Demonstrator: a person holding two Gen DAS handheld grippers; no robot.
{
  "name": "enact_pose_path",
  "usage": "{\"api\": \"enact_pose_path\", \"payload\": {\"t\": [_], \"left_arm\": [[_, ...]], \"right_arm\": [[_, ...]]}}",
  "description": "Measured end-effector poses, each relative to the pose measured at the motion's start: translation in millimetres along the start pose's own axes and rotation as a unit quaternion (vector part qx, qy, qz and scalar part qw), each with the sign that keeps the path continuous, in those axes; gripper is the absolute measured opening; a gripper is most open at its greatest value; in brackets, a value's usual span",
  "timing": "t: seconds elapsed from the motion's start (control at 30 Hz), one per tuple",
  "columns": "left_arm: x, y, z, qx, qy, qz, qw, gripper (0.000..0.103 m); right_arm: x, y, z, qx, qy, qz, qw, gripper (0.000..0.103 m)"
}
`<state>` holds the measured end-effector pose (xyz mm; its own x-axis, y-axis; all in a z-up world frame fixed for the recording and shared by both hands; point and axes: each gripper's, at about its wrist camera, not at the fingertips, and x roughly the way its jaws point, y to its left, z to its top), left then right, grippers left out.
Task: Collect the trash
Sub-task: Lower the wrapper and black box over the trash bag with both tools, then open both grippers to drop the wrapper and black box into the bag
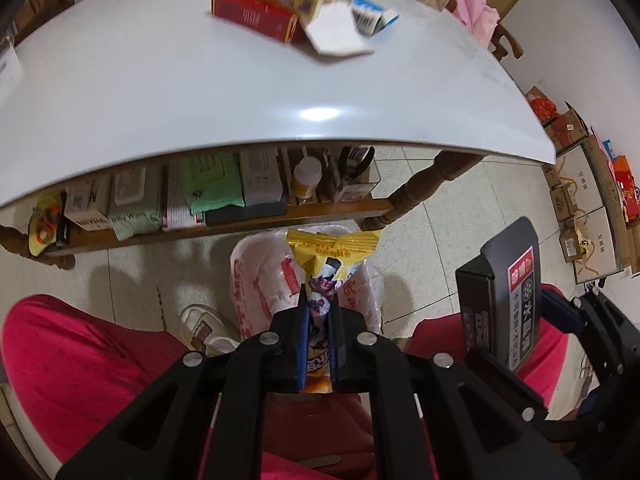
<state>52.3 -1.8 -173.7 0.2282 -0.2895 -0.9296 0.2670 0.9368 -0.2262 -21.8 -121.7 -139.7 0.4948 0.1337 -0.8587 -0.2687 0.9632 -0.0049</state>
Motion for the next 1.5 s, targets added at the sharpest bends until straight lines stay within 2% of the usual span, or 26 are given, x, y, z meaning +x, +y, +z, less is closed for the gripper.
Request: {"api": "enact_pose_path", "payload": {"t": [0.1, 0.37, 0.77, 1.13, 1.27, 1.5], "left_arm": [[15.5, 4.7, -0.7, -0.006, 0.014, 0.000, 0.9999, 0.008], [54.0, 12.8, -1.4, -0.014, 0.045, 0.014, 0.9988, 0.008], [122.9, 32.3, -2.5, -0.052, 0.108, 0.002, 0.9928, 0.008], [182.7, 59.3, 2.8, -0.110, 0.161, -0.001, 0.9809, 0.008], [205.8, 65.2, 3.0, -0.120, 0.186, 0.002, 0.9752, 0.008], [238.2, 72.4, 4.0, -0.124, 0.220, 0.017, 0.9675, 0.011]], "right_arm": [[14.0, -0.2, -7.6, 0.002, 0.007, -0.008, 1.000, 0.054], [61.9, -4.8, -16.4, 0.026, 0.040, 0.007, 0.999, 0.054], [133.7, -12.7, -41.0, 0.069, 0.106, 0.013, 0.992, 0.054], [206.4, -17.6, -56.8, 0.108, 0.172, 0.028, 0.979, 0.054], [234.3, -19.7, -60.8, 0.121, 0.196, 0.039, 0.972, 0.055], [258.3, -14.9, -68.3, 0.121, 0.215, 0.062, 0.967, 0.055]]}}
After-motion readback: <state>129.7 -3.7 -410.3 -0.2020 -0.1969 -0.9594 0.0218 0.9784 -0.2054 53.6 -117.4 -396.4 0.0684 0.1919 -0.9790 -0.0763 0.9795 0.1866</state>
